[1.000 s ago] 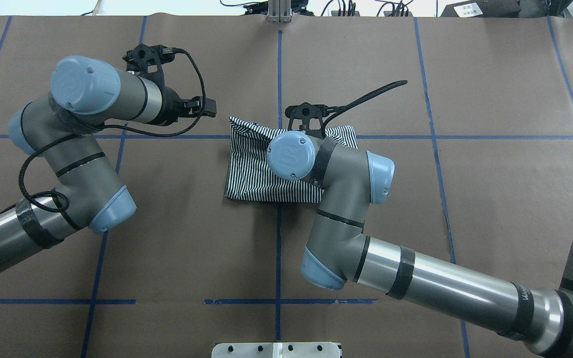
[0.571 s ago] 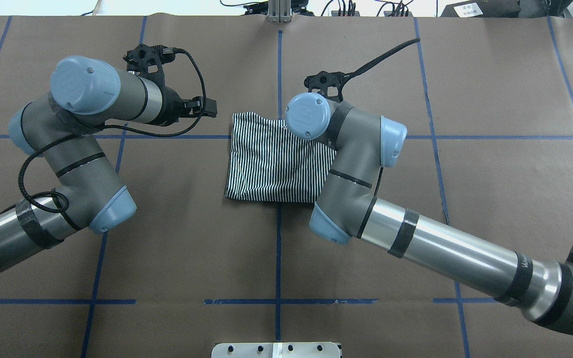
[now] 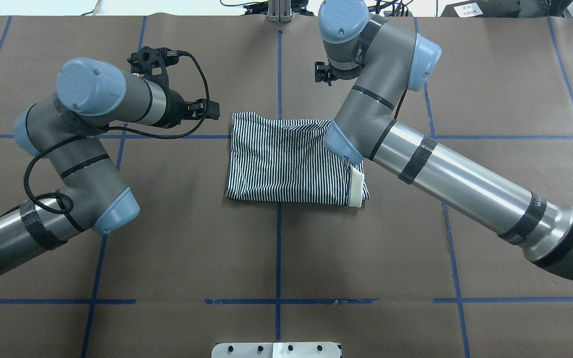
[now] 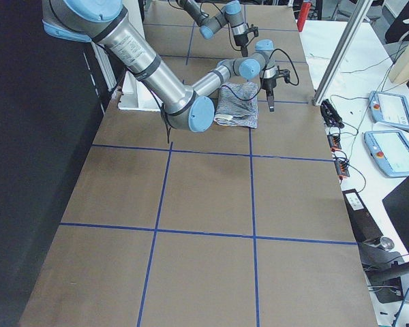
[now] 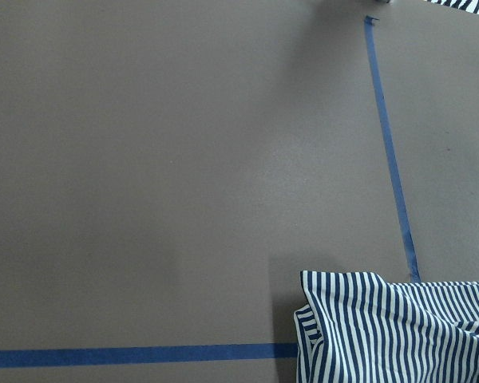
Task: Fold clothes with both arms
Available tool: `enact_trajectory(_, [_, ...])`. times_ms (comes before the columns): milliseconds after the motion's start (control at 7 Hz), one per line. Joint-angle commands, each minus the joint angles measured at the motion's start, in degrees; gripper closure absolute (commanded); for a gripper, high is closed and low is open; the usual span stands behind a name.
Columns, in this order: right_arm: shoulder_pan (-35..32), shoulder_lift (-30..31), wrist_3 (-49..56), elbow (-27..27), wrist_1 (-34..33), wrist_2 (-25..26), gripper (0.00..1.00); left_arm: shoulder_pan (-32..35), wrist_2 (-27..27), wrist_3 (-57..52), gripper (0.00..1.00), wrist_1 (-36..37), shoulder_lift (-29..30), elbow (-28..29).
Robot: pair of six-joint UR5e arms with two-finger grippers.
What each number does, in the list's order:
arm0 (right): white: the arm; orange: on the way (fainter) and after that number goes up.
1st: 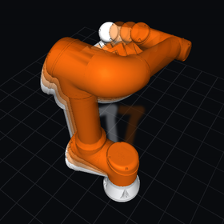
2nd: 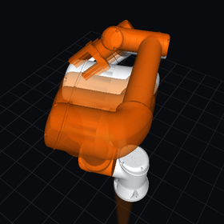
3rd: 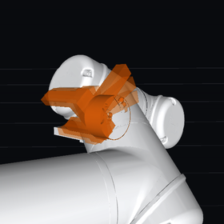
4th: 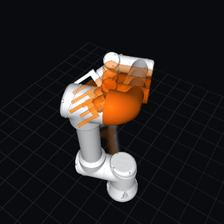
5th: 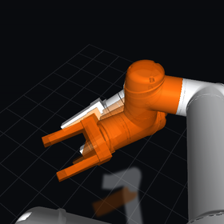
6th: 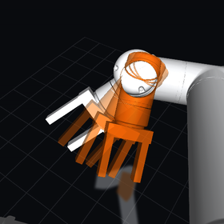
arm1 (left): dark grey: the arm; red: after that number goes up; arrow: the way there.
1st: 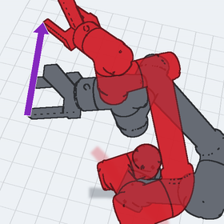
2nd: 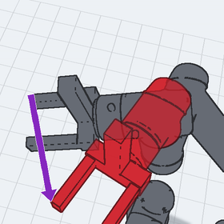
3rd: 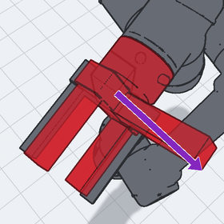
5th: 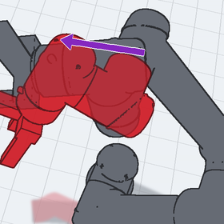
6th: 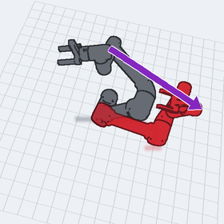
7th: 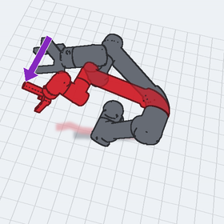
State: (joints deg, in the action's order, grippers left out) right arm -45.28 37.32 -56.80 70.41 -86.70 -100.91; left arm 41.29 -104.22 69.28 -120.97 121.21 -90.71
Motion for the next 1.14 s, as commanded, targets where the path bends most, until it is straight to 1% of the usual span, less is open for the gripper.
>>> enact_trajectory(0, [-1.39,2.47,0.55,5.32,-0.22,-5.16,0.00,-1.03,0.33,-0.10,0.00,5.35,2.34,0.97])
enact_trajectory(143, [-1.82,4.24,0.64,7.09,-0.23,-5.34,0.00,-2.69,0.68,-0.02,0.00,9.57,5.76,2.37])
enact_trajectory(286, [-1.92,5.30,0.81,8.41,-0.23,-5.43,0.00,-3.05,1.47,-0.02,0.00,12.22,11.10,7.69])
enact_trajectory(429, [-1.92,5.48,0.90,8.51,-0.23,-5.35,0.00,-3.49,3.91,-0.19,0.00,11.81,12.98,11.92])
enact_trajectory(571, [-2.00,5.48,0.90,8.51,-0.23,-5.35,0.00,-3.76,4.98,-0.89,0.00,11.72,14.74,15.36])
enact_trajectory(857, [-2.00,6.18,0.90,8.51,-0.05,-5.26,0.00,-3.76,6.57,-5.35,0.00,12.16,13.79,16.27])
enact_trajectory(1000, [-2.00,6.27,0.90,8.51,-0.05,-5.26,0.00,-3.67,8.84,-8.25,0.00,12.07,12.66,16.79])
